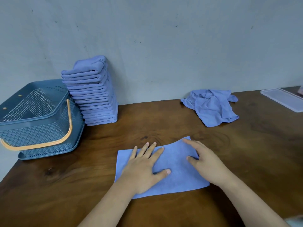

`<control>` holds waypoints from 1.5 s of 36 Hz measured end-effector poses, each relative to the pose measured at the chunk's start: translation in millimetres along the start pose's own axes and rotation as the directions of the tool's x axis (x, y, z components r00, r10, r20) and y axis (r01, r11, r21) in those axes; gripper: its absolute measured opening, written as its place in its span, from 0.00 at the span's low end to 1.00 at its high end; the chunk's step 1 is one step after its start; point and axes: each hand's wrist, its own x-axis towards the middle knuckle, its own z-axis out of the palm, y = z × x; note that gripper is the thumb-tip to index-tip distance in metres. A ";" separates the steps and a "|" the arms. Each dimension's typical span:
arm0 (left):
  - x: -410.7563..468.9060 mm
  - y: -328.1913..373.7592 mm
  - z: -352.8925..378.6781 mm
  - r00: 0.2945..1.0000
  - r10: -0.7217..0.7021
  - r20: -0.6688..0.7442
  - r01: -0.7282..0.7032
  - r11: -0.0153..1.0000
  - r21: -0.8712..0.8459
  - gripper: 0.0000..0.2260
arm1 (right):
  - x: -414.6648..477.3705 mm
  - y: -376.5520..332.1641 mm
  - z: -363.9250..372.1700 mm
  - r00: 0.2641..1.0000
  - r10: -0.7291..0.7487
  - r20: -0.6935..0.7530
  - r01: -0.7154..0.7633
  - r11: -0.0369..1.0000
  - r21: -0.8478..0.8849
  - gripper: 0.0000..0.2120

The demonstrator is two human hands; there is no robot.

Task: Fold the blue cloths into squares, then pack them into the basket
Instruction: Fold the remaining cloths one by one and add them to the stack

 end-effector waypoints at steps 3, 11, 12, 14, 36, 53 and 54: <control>0.6 4.5 0.2 1.000 0.007 -0.012 -0.008 1.000 -0.029 0.38 | -3.7 2.3 -4.2 0.999 0.031 0.012 -0.031 0.999 0.022 0.30; -4.7 -0.7 -4.6 0.963 0.078 -0.257 -0.087 0.996 -0.024 0.25 | -12.0 -8.0 -3.9 0.996 0.055 0.073 -0.050 0.997 -0.065 0.36; -8.3 -2.5 -4.5 0.953 0.080 -0.291 -0.093 0.995 -0.030 0.22 | -13.0 -9.3 -4.7 0.996 0.059 0.071 -0.052 0.995 -0.090 0.36; -18.1 -9.8 -5.7 0.955 0.051 -0.292 -0.069 0.996 -0.052 0.19 | -13.5 -12.7 -7.1 0.996 0.060 0.072 -0.051 0.991 -0.120 0.36; -70.7 -101.5 -6.9 0.950 -0.179 -0.257 0.040 0.883 -0.467 0.12 | 11.6 -134.3 46.9 0.972 0.011 0.233 0.023 0.989 -0.145 0.31; -75.6 -103.4 -11.2 0.940 -0.270 -0.207 0.115 0.825 -0.553 0.28 | 11.2 -149.2 115.5 0.960 0.075 0.270 -0.054 0.995 -0.084 0.33; -75.8 -104.0 -10.6 0.940 -0.272 -0.204 0.117 0.824 -0.554 0.28 | 13.1 -151.2 115.8 0.962 0.070 0.266 -0.048 0.995 -0.088 0.33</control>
